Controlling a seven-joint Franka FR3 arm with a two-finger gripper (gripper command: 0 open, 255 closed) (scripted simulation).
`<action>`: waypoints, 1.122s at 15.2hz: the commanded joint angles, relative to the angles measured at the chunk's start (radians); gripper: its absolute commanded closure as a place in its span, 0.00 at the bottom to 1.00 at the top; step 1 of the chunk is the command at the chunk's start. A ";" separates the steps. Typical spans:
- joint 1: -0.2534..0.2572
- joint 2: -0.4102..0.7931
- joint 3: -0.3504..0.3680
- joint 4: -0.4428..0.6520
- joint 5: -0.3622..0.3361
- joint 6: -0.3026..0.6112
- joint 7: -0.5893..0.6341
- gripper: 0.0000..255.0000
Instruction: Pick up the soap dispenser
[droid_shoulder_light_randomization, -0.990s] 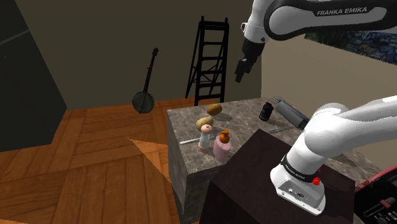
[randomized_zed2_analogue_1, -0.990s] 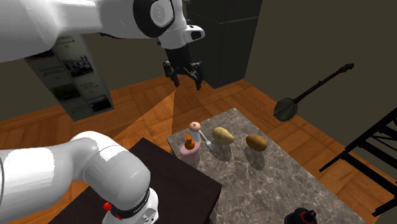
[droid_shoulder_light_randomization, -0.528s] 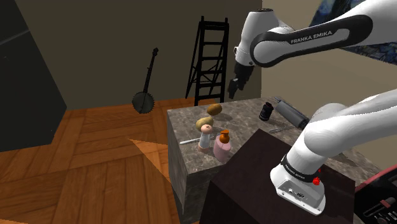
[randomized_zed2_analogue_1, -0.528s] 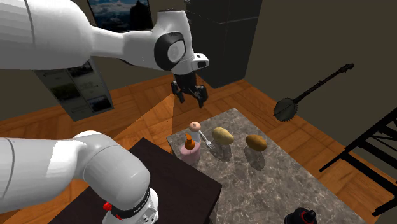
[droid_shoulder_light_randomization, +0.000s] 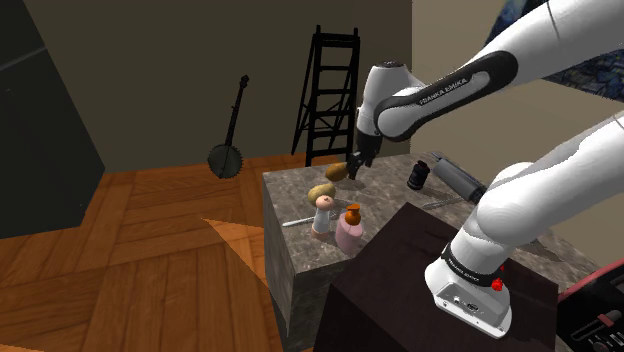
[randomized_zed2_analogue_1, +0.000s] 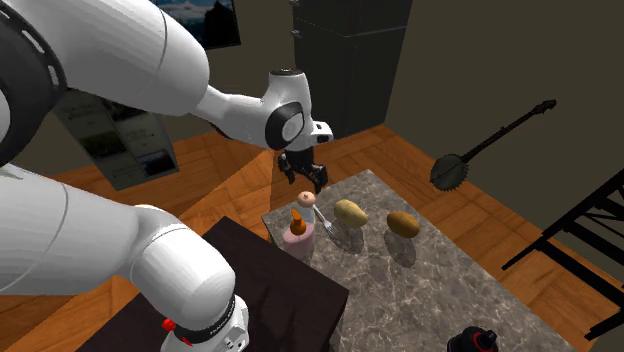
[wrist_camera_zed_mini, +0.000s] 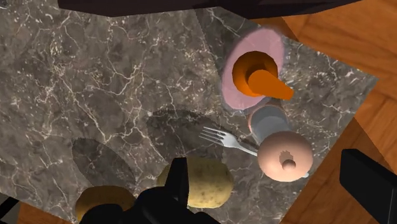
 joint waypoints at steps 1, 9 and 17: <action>-0.008 0.092 -0.001 -0.010 -0.001 0.096 0.015 0.00; -0.027 0.456 -0.005 0.012 -0.011 0.403 0.078 0.00; -0.016 0.680 -0.028 0.060 -0.035 0.566 0.118 0.00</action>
